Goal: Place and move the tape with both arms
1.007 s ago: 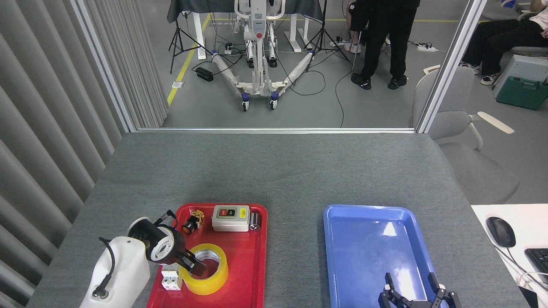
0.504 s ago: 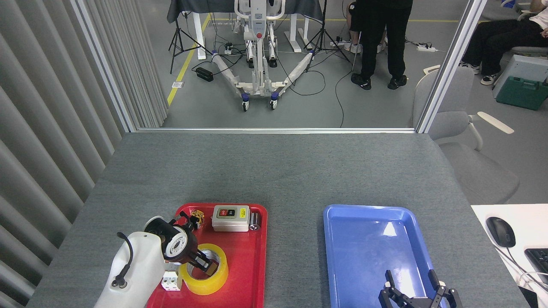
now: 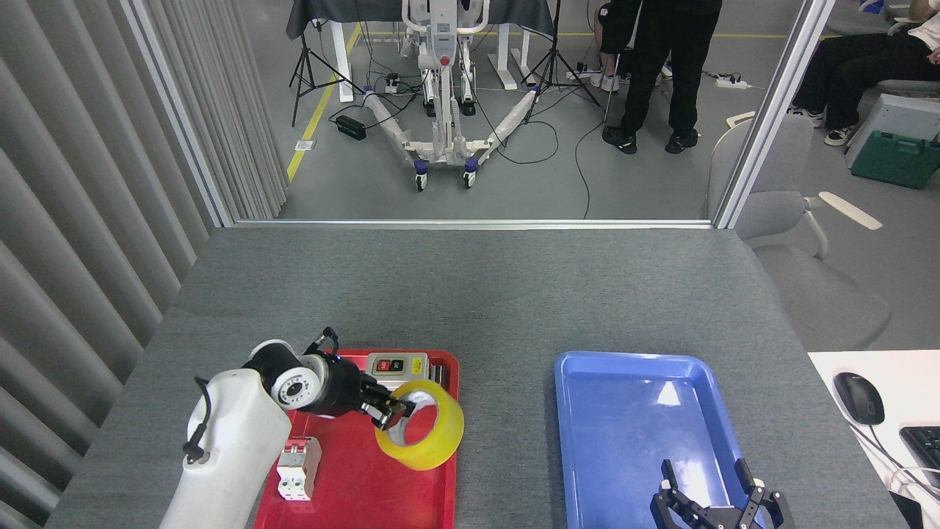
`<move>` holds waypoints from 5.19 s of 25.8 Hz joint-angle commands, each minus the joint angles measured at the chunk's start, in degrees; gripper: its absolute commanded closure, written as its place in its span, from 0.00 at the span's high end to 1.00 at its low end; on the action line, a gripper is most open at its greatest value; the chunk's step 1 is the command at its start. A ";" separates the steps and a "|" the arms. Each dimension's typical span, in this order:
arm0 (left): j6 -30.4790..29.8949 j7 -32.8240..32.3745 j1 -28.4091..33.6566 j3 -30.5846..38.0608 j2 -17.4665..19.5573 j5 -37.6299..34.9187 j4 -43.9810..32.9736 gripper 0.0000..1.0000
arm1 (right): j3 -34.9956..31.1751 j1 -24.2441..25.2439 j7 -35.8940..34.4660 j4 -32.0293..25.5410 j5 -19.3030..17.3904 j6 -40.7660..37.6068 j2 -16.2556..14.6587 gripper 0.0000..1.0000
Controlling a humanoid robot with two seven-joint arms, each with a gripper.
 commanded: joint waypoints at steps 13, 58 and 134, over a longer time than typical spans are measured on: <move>-2.24 2.04 0.05 -17.69 -5.92 43.58 8.17 0.00 | 2.35 -6.47 -14.31 2.57 0.61 -35.75 -11.36 1.00; -2.24 3.71 0.31 -6.09 -6.45 41.74 12.48 1.00 | 9.20 -2.34 -12.46 -5.34 1.84 -43.49 -10.66 0.00; 25.01 68.04 41.89 13.68 3.57 -19.35 -33.84 1.00 | 1.21 -6.74 -1.65 -2.17 -5.81 -1.03 -3.54 1.00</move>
